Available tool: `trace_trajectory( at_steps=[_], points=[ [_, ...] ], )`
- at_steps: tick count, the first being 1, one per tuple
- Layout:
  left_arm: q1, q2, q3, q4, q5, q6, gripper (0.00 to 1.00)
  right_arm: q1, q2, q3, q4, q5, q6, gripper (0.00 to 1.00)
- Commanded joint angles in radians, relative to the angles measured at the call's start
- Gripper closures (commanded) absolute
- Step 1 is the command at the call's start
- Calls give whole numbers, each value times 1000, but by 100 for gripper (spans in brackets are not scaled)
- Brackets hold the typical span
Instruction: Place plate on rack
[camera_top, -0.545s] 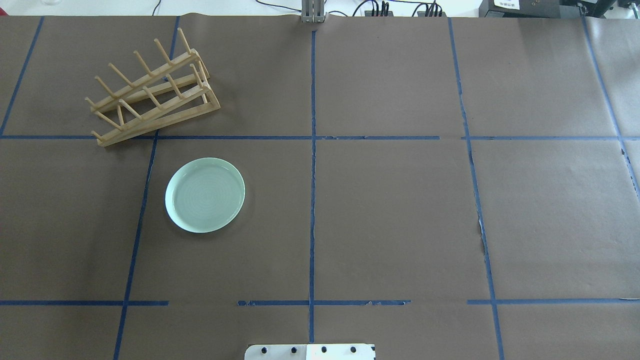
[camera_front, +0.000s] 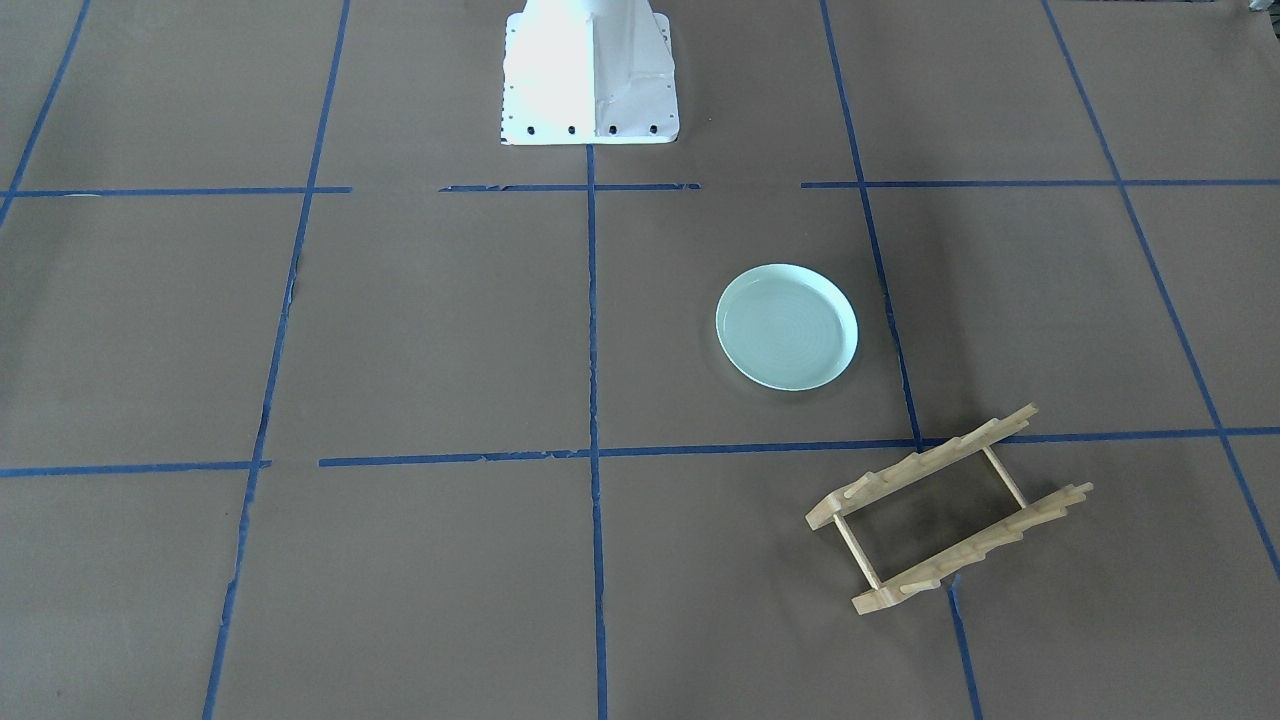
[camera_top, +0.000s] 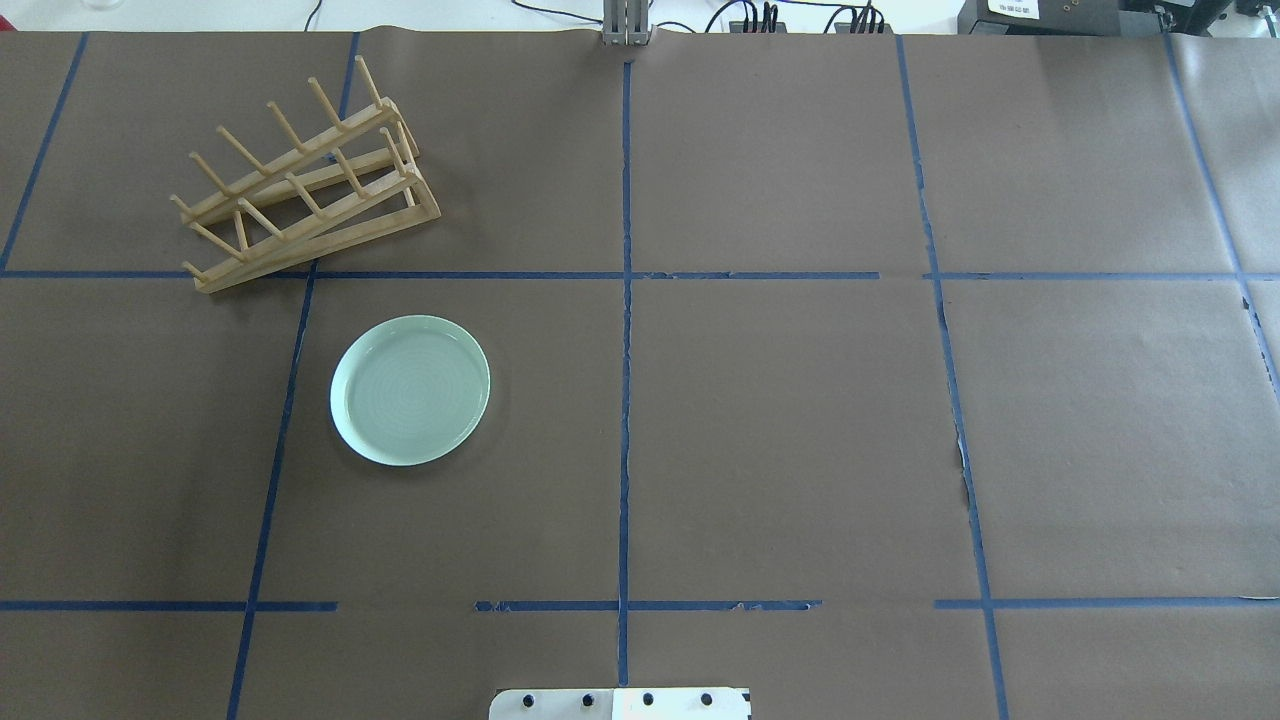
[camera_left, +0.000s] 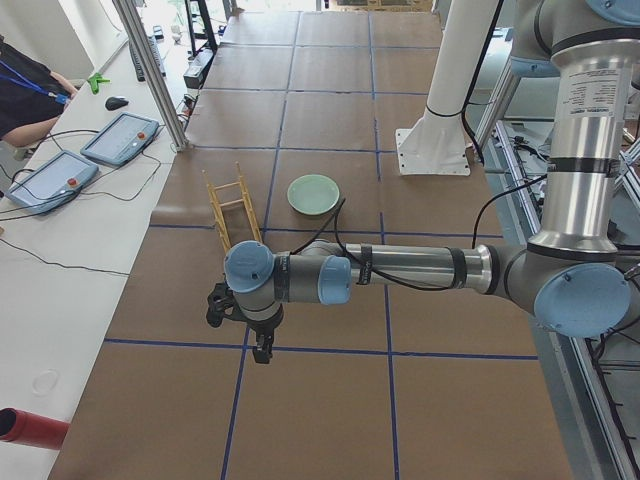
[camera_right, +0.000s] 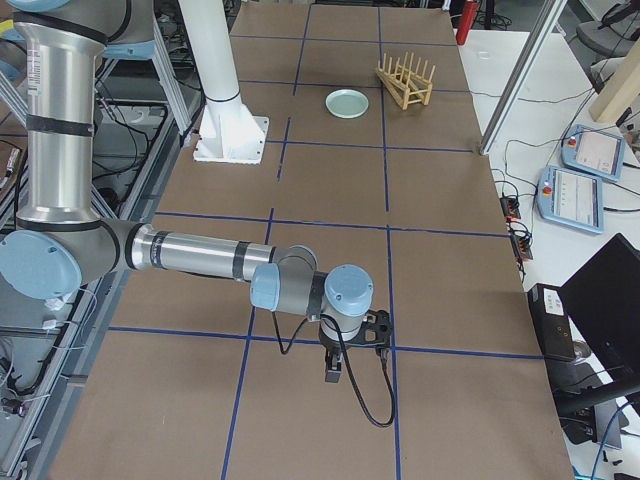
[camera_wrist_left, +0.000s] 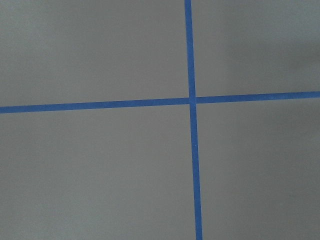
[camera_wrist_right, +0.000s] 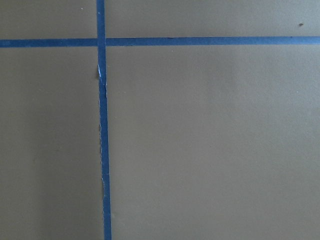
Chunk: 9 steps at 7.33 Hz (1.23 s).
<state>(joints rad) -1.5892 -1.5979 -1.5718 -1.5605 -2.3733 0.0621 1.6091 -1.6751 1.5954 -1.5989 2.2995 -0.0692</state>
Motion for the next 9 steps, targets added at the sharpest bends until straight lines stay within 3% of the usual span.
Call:
trace_trajectory(
  at_steps=[1, 3, 5, 9],
  points=[
    [0, -23, -8, 4, -1, -1, 0, 0, 0, 0, -1, 0, 0, 0],
    [0, -34, -19, 4, 3, -2, 0, 0, 0, 0, -1, 0, -1, 0],
    [72, -100, -45, 3, 8, -55, 0, 0, 0, 0, 1, 0, 0, 0],
    [297, -267, -183, 7, 45, -455, 0, 0, 0, 0, 1, 0, 0, 0]
  ],
)
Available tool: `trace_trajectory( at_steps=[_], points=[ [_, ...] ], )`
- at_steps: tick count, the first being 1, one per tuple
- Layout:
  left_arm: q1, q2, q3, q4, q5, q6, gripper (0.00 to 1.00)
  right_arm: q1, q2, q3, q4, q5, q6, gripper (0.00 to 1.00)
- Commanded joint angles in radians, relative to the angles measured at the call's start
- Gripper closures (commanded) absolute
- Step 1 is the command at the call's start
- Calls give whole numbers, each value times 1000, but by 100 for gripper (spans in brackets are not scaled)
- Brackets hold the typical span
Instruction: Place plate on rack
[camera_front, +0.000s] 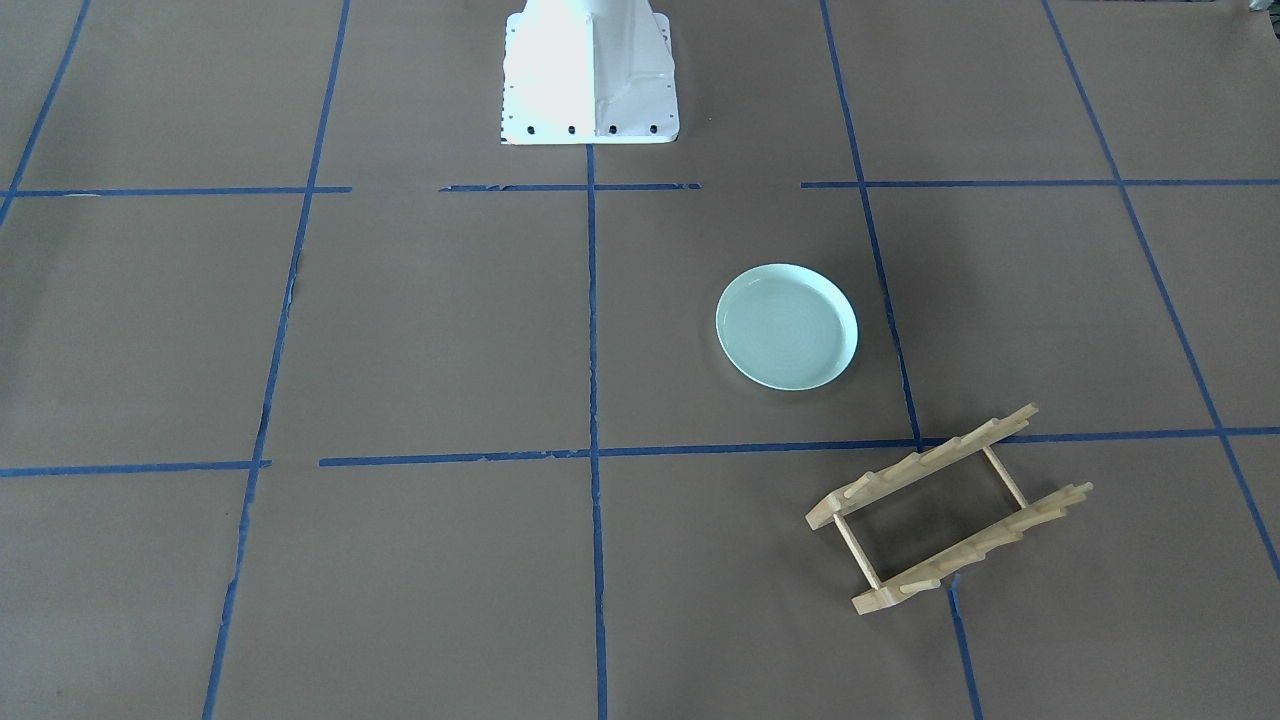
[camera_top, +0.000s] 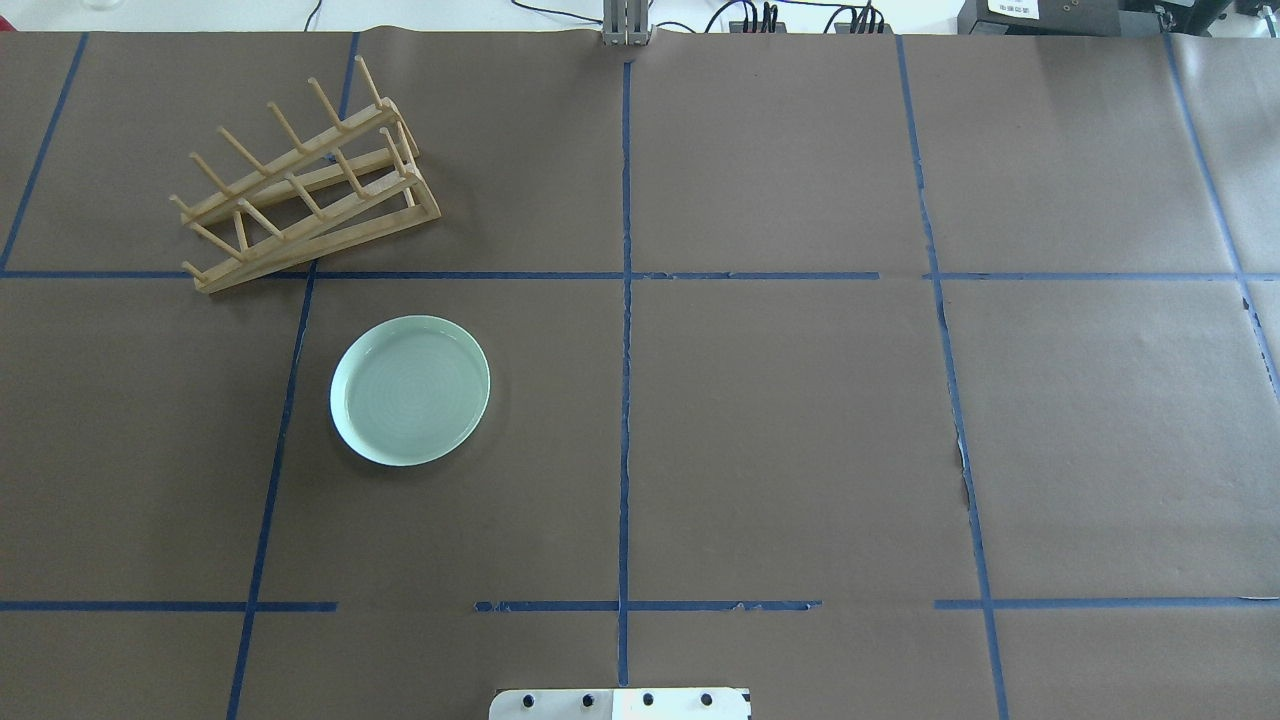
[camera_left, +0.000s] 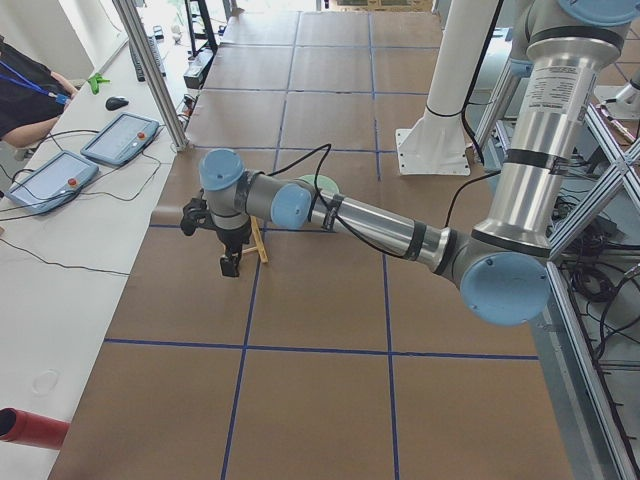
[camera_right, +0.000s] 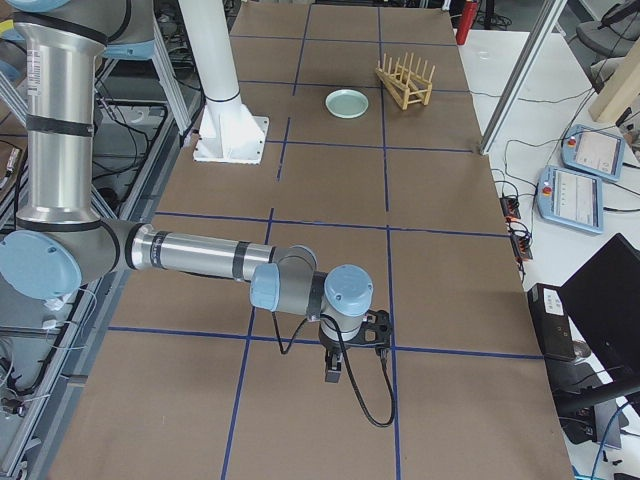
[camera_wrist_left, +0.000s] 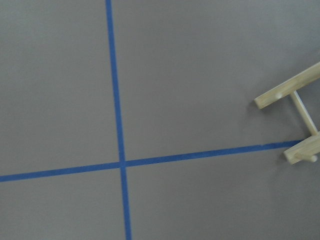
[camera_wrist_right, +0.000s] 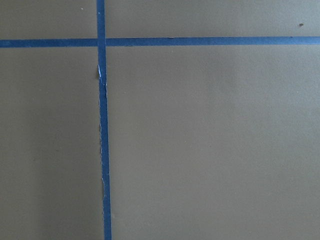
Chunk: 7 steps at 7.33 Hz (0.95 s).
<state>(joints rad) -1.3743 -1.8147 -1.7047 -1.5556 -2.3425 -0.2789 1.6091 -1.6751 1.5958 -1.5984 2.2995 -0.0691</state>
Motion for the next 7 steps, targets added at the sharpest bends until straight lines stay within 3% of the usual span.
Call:
trace_trajectory(
  at_steps=[1, 3, 4, 7],
  points=[
    [139, -93, -94, 8, 56, -226, 0, 0, 0, 1, -2, 0, 0, 0],
    [200, -107, -215, 81, 85, -304, 0, 0, 0, 1, 0, 0, 0, 0],
    [268, -132, -261, 104, 91, -453, 0, 0, 0, 1, -2, 0, 0, 0],
    [392, -205, -251, 106, 94, -601, 0, 0, 0, 1, 0, 0, 0, 0]
  ],
)
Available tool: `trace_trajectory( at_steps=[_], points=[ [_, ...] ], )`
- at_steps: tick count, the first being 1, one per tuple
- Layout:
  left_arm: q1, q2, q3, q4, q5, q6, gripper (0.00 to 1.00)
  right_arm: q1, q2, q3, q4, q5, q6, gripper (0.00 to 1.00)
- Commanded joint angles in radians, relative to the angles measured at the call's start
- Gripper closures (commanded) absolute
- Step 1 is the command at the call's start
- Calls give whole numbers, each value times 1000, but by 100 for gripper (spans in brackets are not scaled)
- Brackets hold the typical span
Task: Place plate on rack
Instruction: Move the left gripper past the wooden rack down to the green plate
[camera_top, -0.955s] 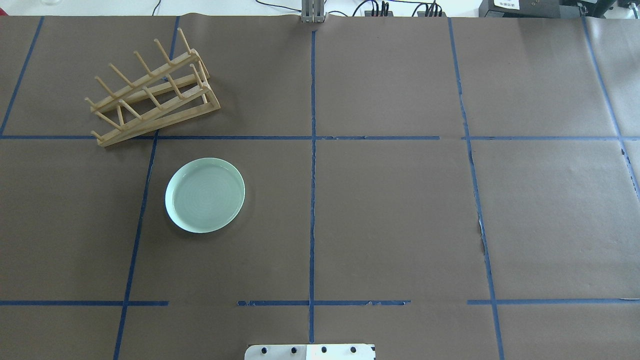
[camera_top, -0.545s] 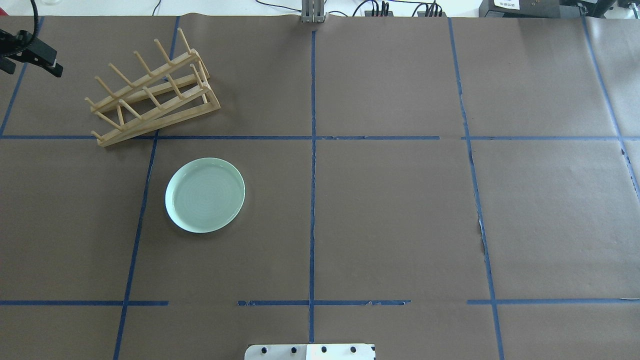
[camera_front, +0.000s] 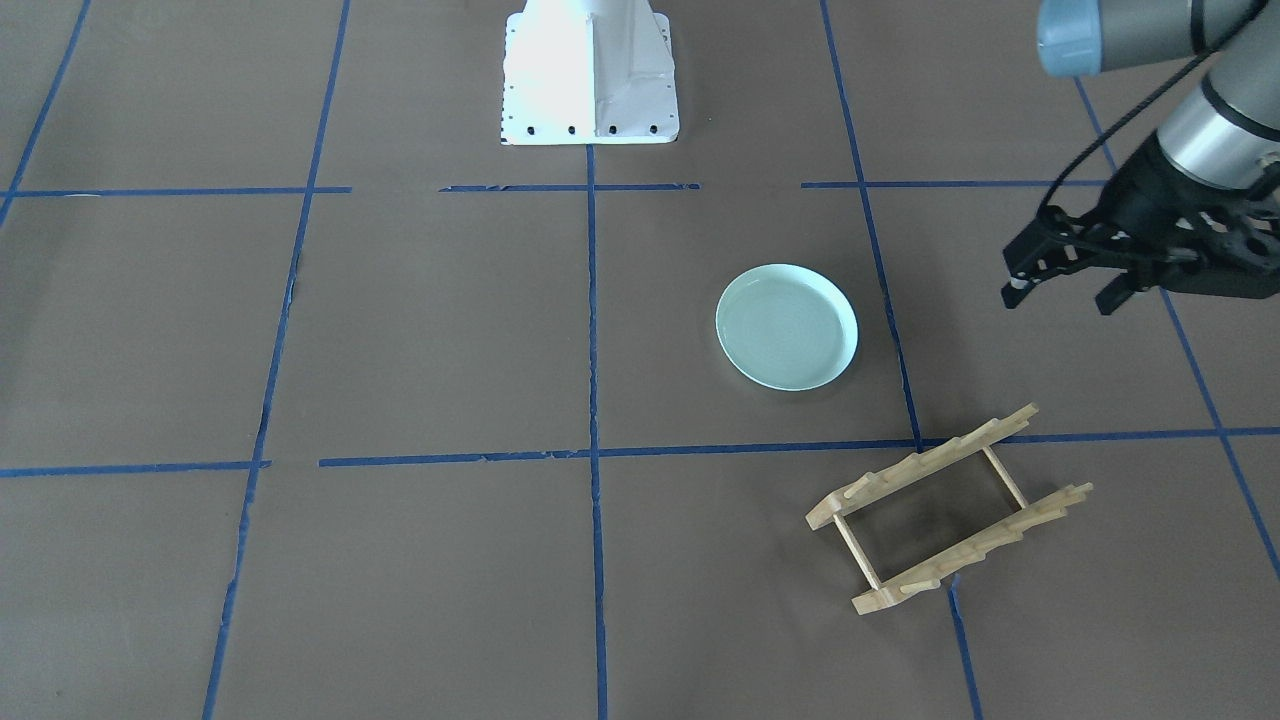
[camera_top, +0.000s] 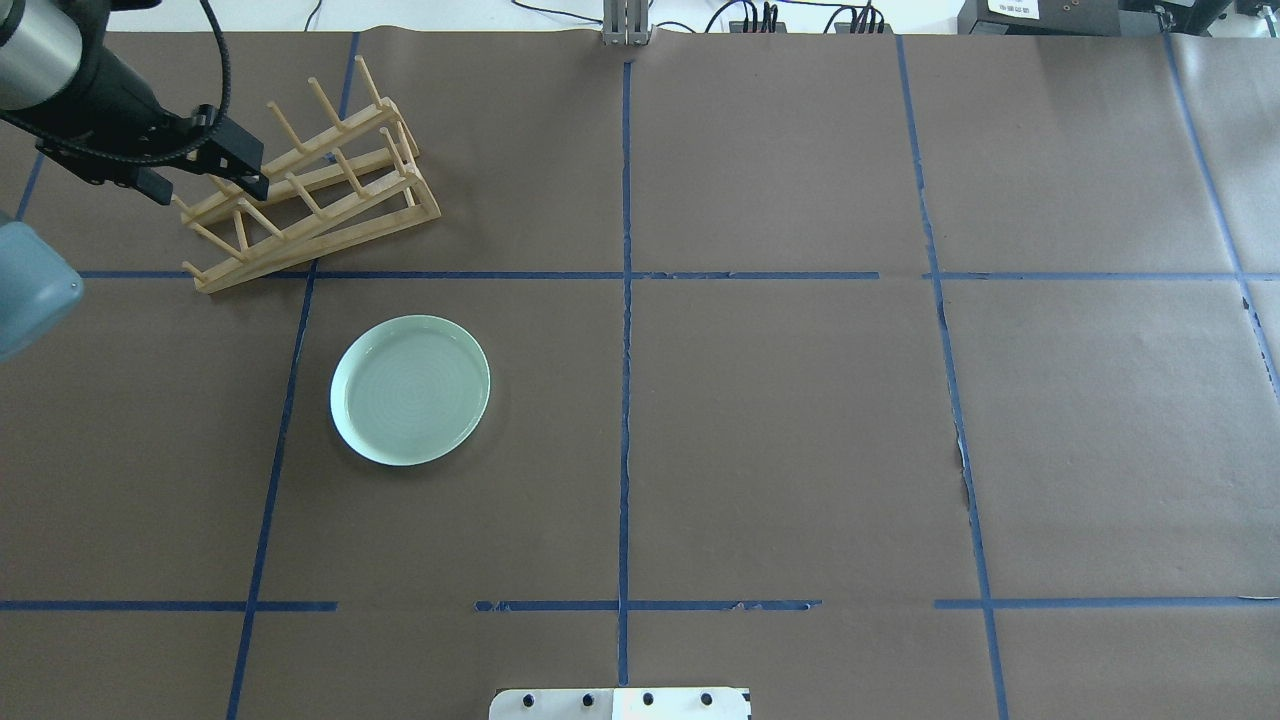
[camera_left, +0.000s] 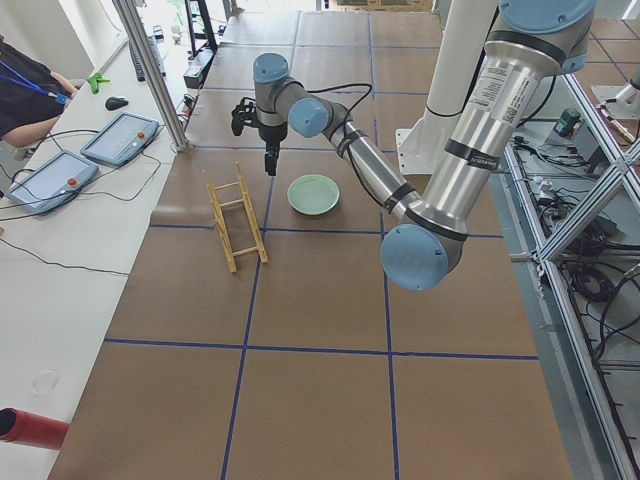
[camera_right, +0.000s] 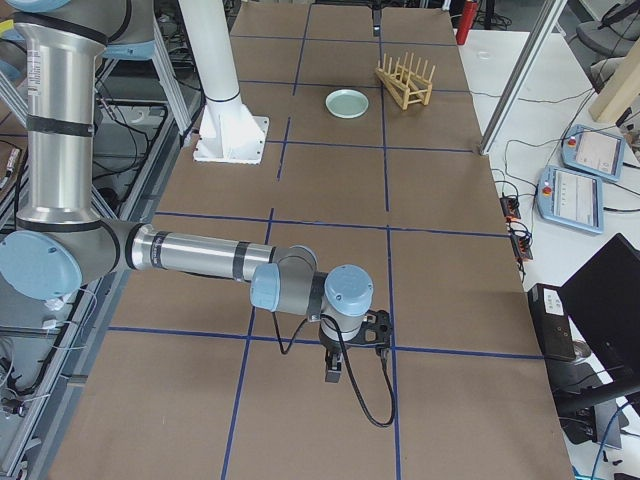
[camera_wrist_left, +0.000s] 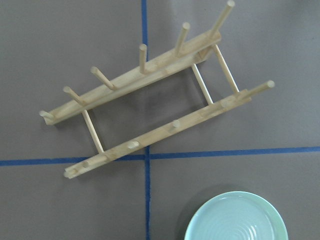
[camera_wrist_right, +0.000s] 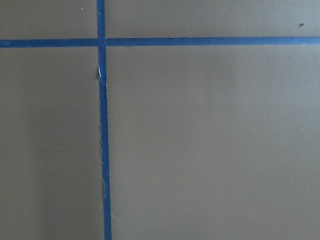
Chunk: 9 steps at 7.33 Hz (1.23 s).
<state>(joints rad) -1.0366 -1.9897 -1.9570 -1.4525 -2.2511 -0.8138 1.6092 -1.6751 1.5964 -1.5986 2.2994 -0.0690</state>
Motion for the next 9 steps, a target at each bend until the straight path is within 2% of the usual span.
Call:
trace_trajectory(
  at_steps=[1, 2, 3, 6, 7, 9],
  points=[
    [144, -55, 6, 1, 72, -203, 0, 0, 0, 0, 0, 0, 0, 0],
    [224, -72, 7, 1, 194, -247, 0, 0, 0, 0, 0, 0, -2, 0],
    [304, -81, 15, 3, 276, -295, 0, 0, 0, 0, 0, 0, 0, 0],
    [378, -194, 211, 3, 312, -321, 0, 0, 0, 0, 0, 0, 0, 0],
    [415, -208, 248, 1, 364, -324, 0, 0, 0, 0, 0, 0, -2, 0],
    [490, -213, 289, -12, 389, -401, 0, 0, 0, 0, -1, 0, 0, 0]
  ],
)
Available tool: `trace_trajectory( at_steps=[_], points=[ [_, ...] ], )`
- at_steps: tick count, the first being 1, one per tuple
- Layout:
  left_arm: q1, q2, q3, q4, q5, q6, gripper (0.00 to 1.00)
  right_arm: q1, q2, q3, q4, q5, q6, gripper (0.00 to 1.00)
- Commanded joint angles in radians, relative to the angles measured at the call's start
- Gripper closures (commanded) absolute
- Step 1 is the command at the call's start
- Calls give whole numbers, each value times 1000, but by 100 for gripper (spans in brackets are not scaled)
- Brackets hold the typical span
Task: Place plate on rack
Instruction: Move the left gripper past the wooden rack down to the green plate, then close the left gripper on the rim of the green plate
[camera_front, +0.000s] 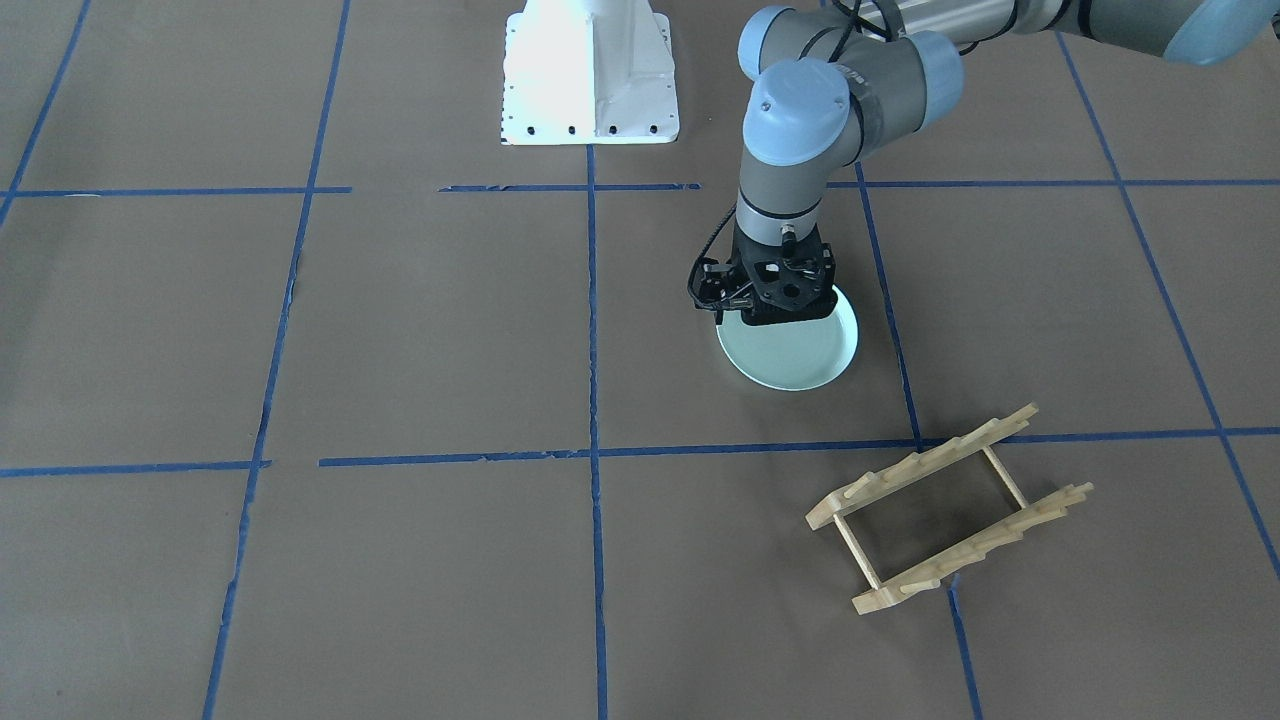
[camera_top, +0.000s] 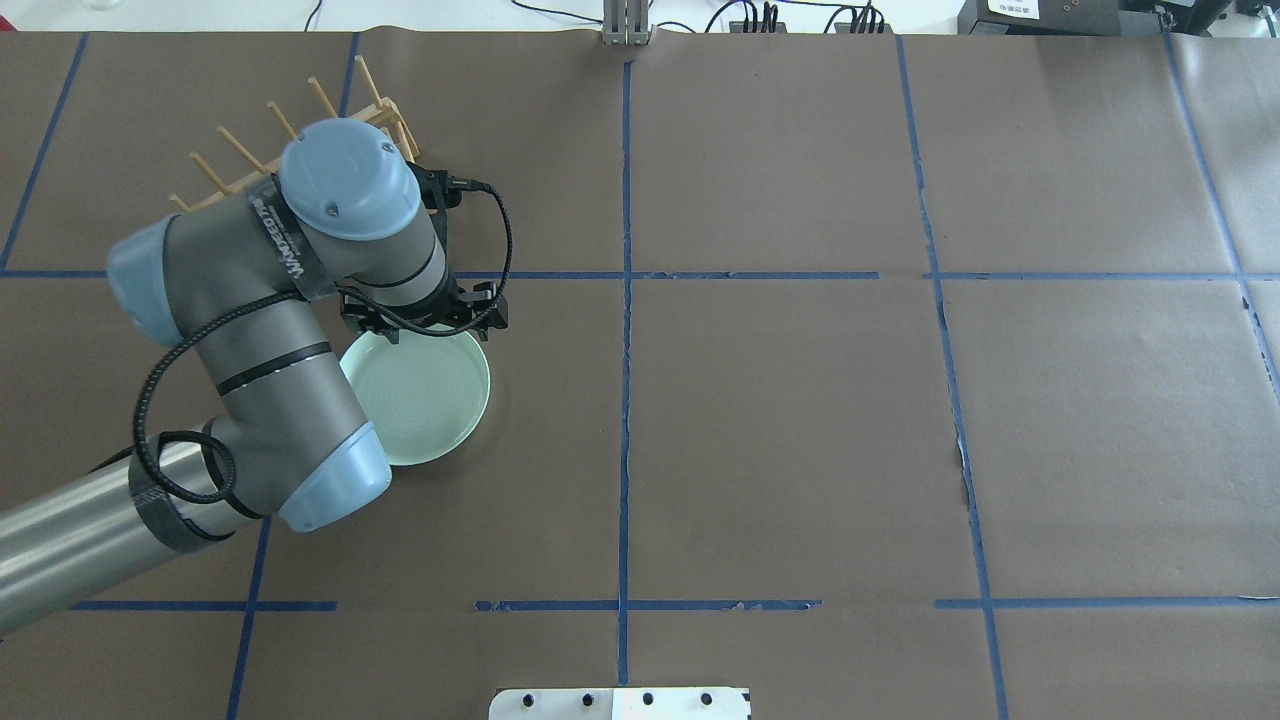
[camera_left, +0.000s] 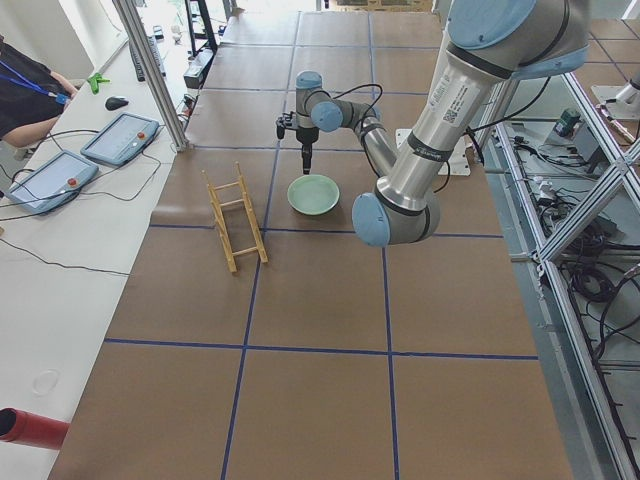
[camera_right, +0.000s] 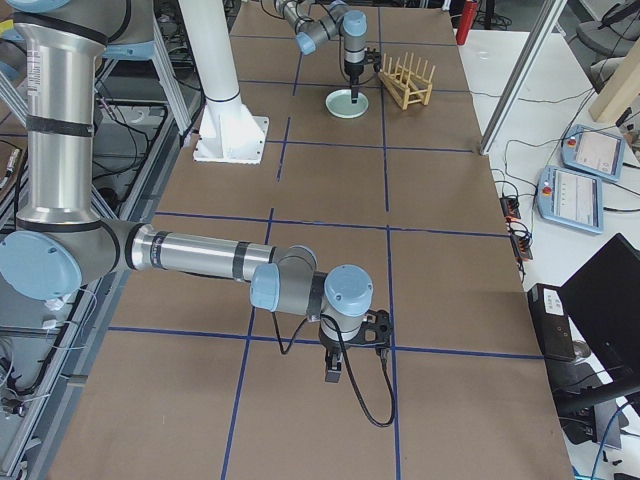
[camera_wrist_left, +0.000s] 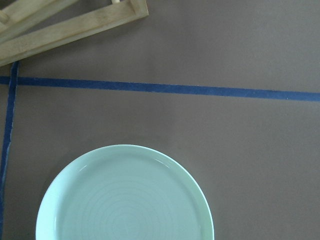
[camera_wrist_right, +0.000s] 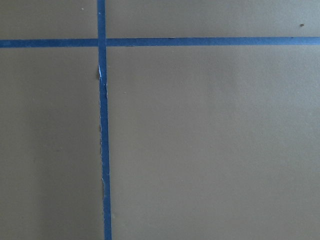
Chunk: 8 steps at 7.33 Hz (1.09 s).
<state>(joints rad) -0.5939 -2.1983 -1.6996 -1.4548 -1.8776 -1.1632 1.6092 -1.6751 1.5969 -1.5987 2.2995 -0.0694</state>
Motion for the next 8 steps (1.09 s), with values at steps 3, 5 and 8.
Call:
trace_trajectory(
  at_steps=[3, 5, 8],
  points=[
    [63, 3, 87, -108, 17, -85, 0, 0, 0, -2, 0, 0, -1, 0],
    [63, 3, 92, -116, 15, -86, 0, 0, 0, 0, 0, 0, 0, 0],
    [63, 11, 116, -156, 15, -86, 18, 0, 0, 0, 0, 0, 0, 0]
  ],
)
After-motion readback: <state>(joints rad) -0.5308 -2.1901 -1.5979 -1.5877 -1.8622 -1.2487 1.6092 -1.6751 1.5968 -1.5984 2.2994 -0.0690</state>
